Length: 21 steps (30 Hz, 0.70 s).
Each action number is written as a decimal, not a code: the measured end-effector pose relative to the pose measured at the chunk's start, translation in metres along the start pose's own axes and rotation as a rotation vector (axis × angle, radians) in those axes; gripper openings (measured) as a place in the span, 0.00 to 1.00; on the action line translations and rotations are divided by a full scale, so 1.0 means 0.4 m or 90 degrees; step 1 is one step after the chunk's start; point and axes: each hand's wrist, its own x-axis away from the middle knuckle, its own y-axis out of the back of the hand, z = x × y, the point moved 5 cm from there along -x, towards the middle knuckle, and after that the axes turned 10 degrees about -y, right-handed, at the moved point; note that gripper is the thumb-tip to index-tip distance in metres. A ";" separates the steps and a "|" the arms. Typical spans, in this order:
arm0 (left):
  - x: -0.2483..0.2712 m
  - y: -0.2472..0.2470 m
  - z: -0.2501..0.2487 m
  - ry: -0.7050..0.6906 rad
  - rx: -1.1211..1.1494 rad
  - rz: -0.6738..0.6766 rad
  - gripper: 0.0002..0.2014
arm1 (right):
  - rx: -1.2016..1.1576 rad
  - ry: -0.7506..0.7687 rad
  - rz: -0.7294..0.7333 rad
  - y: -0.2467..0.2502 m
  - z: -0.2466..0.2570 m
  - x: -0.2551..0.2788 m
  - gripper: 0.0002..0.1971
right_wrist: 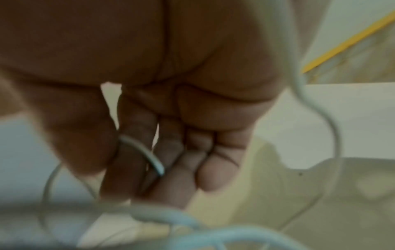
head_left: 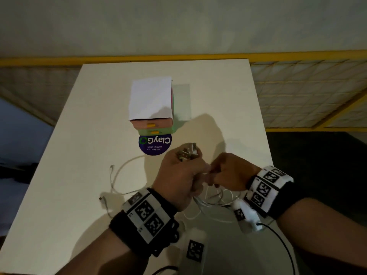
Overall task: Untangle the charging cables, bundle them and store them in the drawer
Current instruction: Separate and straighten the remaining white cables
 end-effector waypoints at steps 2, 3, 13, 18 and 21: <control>-0.005 -0.032 0.020 -0.015 -0.077 -0.030 0.13 | -0.151 0.057 -0.096 0.064 -0.027 0.047 0.13; -0.010 -0.045 0.030 -0.019 -0.097 -0.045 0.11 | -0.221 0.083 -0.146 0.096 -0.042 0.073 0.13; -0.050 -0.154 0.052 -0.101 -0.279 0.037 0.13 | -0.413 0.256 -0.274 0.207 -0.100 0.231 0.13; -0.054 -0.279 0.020 -0.112 -0.185 0.112 0.13 | -0.480 0.261 -0.403 0.258 -0.136 0.316 0.19; -0.061 -0.376 0.018 -0.097 -0.151 0.151 0.15 | -0.485 0.263 -0.484 0.284 -0.165 0.371 0.24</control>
